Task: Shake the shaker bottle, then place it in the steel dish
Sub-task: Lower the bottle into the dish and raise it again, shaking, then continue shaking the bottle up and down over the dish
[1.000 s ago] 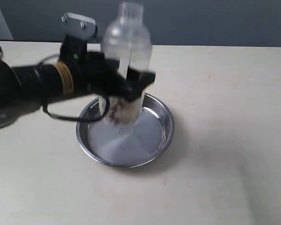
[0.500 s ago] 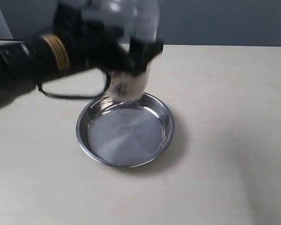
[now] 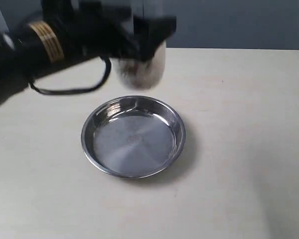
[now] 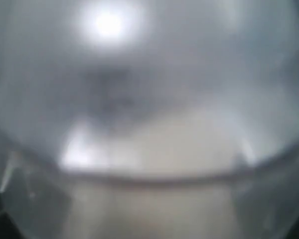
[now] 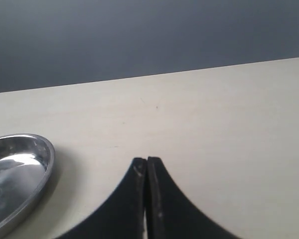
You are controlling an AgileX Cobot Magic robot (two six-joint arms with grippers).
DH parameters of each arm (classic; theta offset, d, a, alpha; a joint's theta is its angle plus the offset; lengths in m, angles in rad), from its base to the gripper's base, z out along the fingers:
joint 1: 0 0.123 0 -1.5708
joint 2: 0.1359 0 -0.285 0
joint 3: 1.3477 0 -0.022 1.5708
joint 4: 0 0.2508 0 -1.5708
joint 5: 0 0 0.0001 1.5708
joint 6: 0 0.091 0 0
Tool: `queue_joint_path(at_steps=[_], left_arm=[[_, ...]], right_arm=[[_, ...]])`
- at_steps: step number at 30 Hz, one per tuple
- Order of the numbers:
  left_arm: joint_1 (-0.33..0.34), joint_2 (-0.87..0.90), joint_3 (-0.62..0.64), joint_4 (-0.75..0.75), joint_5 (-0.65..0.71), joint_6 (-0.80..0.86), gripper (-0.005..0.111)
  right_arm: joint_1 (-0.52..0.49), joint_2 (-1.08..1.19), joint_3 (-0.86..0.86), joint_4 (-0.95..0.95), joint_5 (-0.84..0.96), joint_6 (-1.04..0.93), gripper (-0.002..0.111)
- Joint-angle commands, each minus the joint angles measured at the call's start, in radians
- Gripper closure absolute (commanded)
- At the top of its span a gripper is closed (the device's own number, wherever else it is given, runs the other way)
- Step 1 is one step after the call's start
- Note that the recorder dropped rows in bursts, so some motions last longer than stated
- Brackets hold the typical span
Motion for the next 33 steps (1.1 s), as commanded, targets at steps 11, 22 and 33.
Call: queue_joint_path(at_steps=[11, 22, 33], left_arm=[[-0.003, 0.000, -0.039, -0.080, 0.119, 0.109, 0.106], [-0.014, -0.007, -0.033, -0.046, -0.026, 0.057, 0.106], [-0.018, 0.083, 0.079, -0.034, -0.102, 0.030, 0.106]], right_arm=[[0.003, 0.004, 0.001, -0.001, -0.012, -0.004, 0.109], [0.003, 0.004, 0.001, -0.001, -0.014, -0.004, 0.109], [0.003, 0.004, 0.001, -0.001, -0.016, -0.004, 0.109]])
